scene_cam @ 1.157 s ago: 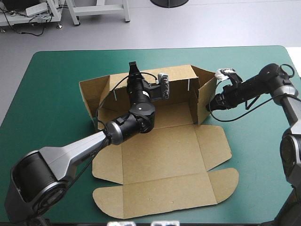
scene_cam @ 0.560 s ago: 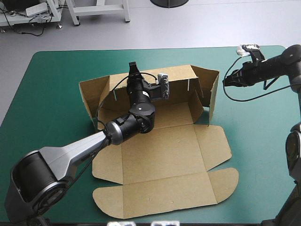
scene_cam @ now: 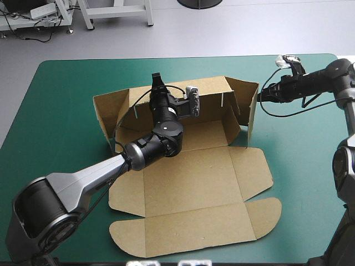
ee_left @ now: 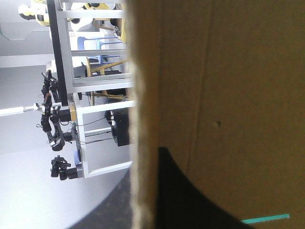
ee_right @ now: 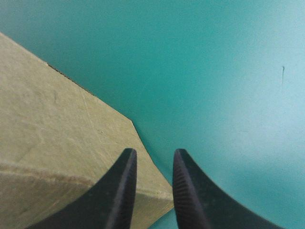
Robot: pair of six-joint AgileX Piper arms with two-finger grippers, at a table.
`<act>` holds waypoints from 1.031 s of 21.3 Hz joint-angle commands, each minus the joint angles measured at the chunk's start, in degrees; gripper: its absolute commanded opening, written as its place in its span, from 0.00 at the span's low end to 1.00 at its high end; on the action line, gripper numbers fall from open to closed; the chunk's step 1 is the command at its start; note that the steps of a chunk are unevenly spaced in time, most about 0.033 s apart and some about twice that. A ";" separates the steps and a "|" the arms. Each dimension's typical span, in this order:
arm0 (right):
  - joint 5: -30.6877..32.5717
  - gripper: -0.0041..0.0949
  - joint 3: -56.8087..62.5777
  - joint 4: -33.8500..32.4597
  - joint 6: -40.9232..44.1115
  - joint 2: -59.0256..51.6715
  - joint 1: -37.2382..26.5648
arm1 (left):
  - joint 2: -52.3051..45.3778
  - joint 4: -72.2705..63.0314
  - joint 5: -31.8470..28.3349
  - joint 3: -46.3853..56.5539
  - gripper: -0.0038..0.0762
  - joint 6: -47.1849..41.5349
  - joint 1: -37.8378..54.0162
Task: Fold the box
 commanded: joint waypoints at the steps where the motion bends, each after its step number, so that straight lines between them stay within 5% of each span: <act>1: 2.22 0.29 -1.94 3.75 -1.56 -2.91 0.05 | -2.67 4.03 1.15 -1.59 0.04 -0.94 0.18; 22: 3.48 0.29 10.78 -1.56 -3.21 -8.55 6.24 | -2.67 4.03 -0.20 -1.59 0.04 -0.94 0.18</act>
